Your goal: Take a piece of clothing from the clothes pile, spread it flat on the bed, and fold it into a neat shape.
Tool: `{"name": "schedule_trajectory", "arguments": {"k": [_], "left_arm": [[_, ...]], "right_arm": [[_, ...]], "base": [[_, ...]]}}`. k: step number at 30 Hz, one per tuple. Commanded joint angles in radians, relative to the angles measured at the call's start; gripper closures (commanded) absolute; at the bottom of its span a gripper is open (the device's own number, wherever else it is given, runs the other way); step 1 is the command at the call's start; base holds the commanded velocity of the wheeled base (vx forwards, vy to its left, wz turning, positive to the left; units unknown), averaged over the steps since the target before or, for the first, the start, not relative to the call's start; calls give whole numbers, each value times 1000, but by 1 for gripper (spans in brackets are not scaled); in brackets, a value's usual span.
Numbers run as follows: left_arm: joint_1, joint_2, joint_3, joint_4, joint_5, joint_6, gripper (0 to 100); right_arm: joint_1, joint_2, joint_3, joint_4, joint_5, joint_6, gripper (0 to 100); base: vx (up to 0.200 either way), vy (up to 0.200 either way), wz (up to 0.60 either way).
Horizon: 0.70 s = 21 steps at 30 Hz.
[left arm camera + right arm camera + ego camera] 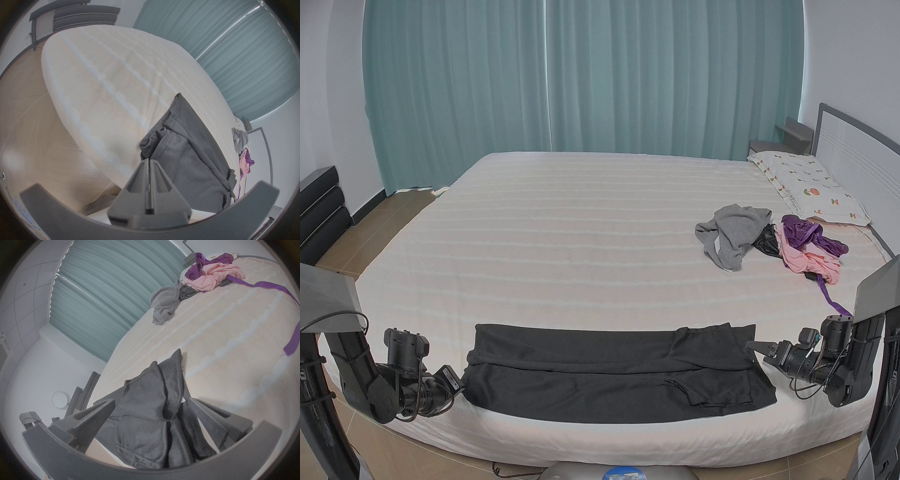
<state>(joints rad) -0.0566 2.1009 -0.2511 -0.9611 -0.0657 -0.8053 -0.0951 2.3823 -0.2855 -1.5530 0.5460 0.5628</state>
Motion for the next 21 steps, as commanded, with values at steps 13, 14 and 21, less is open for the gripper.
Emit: {"name": "schedule_trajectory", "arguments": {"k": [13, 14, 21], "left_arm": [[4, 13, 33, -2, 20, 5, 100], [6, 11, 35, -4, 20, 6, 100], [31, 11, 18, -4, 15, 3, 0]], "right_arm": [[0, 1, 0, -13, 0, -1, 0], [0, 1, 0, -13, 0, -1, 0], [0, 0, 2, -13, 0, 0, 0]], "base": [[0, 0, 0], [0, 0, 0], [0, 0, 0]]}}
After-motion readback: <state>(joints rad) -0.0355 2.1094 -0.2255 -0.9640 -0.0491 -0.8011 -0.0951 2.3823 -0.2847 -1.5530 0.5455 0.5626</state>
